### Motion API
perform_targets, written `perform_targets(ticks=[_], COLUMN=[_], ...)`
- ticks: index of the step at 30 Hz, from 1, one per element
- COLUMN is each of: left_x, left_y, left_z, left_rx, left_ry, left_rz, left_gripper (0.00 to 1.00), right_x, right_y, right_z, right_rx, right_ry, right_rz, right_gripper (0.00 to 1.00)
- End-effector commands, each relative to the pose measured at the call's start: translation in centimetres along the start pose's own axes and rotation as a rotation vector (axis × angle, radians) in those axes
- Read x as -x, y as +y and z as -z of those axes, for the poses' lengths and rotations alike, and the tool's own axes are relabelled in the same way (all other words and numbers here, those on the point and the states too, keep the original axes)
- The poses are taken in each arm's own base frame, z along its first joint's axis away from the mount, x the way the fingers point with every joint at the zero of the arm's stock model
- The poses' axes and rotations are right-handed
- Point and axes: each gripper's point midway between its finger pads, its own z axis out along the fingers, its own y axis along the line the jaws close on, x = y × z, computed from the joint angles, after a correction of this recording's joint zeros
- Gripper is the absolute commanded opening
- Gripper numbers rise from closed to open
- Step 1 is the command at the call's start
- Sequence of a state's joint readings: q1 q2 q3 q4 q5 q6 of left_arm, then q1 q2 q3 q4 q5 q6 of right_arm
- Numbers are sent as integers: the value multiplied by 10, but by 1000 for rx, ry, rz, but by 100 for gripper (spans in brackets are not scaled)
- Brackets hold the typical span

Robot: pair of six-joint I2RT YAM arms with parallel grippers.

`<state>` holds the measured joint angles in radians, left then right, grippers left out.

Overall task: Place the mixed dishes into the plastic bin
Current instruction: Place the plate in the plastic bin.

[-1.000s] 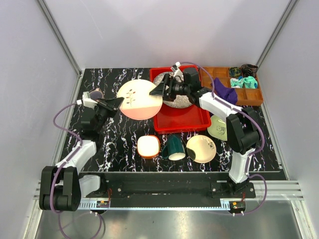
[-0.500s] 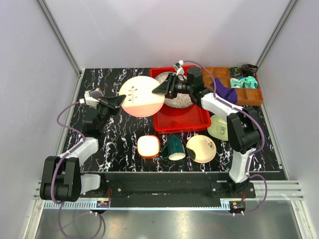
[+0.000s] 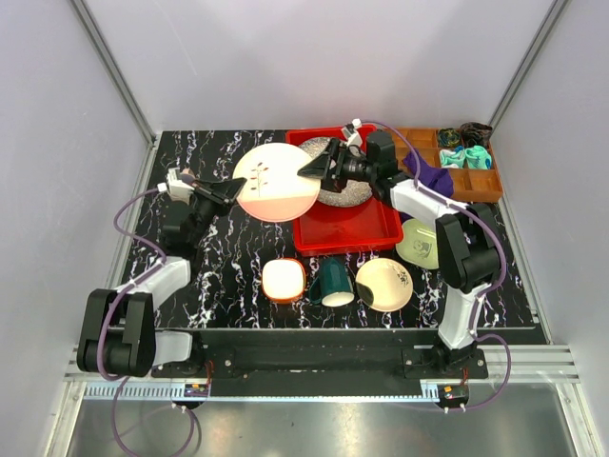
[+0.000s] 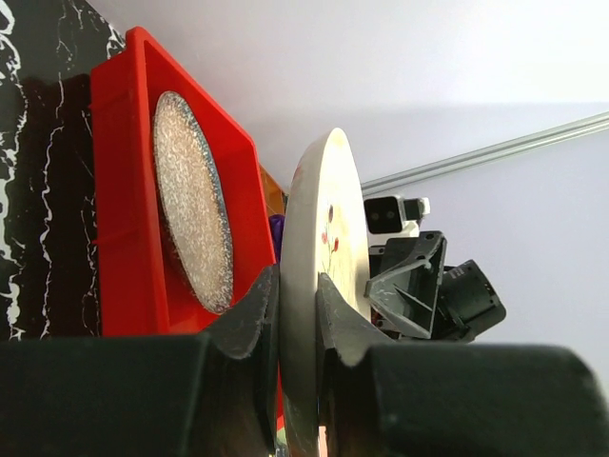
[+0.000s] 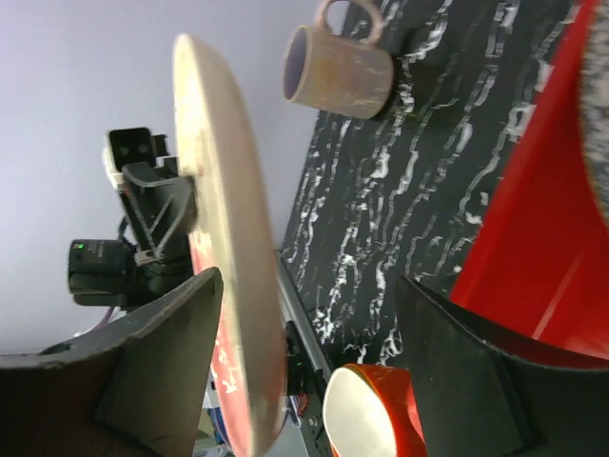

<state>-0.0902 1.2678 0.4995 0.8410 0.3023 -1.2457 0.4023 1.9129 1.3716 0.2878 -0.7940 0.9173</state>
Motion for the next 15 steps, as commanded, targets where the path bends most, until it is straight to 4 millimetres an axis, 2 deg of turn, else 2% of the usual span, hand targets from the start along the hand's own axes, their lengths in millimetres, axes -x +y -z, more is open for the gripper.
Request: perform_targets(ticks=[1,2,3,4,7,11,12,14,15], left_x=[22,20,18,17,14,8,8,-1,-1], left_y=[-87,-88,-83,-90,-88,-79,-82,-73,-77], left_z=[-8,-11,-14,-17,-28,-42,-46,-56,-61], left_rx=[-269,-265,-244,-253,-223,-176,-179,-152,-156], left_ry=[-53,-44,-31,-23,-5,24,24,52,56], left_rz=[-68,-92,-96,-109,-154,-199,-208,-223,-231], left_gripper=[0,0,0,0,0,0,0,0,0], right_x=[21,32,34,37,51,62,66,70,69], right_y=[13,8,1,-10,-21,-21,-23,-20,-22], right_z=[24,32,38,43,68,102,111,126,131], right_rx=[-34,-75,-106,-167,-267,-338,-359,-397,-419], right_ry=[-94,-144,-161,-187,-277,-387,-412,-461,-467], right_rz=[55,84,88,98,129,155,156,174,175], right_gripper=[83,84,86,86,89,91,91,92,92])
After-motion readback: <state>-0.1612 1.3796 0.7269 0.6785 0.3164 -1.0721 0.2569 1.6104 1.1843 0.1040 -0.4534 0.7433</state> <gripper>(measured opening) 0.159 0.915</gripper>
